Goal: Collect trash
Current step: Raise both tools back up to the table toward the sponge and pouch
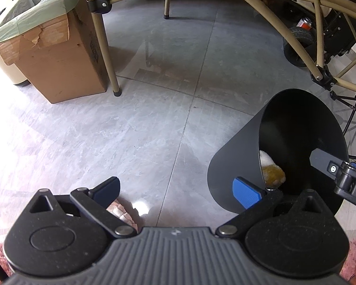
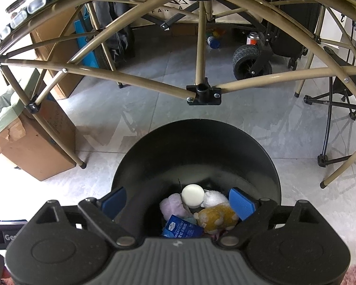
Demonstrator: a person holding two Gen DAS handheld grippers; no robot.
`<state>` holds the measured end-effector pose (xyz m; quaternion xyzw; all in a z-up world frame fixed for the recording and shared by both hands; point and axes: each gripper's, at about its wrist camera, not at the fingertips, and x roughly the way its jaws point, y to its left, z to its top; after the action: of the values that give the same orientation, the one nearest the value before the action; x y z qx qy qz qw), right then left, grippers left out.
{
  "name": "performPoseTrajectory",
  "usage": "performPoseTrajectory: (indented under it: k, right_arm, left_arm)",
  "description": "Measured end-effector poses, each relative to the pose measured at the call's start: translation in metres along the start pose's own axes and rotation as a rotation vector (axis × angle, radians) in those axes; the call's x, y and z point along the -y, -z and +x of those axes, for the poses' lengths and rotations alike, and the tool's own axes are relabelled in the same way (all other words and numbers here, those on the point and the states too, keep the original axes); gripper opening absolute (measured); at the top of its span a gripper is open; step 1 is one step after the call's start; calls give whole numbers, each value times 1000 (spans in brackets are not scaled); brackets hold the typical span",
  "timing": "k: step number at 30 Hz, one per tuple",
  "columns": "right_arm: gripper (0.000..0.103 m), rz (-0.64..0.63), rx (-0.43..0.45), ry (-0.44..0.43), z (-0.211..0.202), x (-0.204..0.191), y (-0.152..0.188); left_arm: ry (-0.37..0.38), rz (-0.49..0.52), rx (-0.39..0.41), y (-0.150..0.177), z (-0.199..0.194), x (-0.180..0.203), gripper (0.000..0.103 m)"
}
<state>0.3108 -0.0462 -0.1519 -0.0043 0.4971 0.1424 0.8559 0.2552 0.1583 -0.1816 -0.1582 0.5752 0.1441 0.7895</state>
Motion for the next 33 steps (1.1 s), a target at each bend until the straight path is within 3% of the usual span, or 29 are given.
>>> performPoseTrajectory:
  k: [15, 27, 33]
  right_arm:
    - [95, -10, 81, -50, -19, 2, -1]
    - [95, -24, 306, -124, -80, 25, -4]
    - [95, 30, 503, -105, -136, 55, -28]
  left_arm:
    - [3, 32, 49, 2, -11, 7, 103]
    - [51, 47, 203, 1, -53, 30, 103]
    - [101, 89, 301, 1, -98, 48, 103]
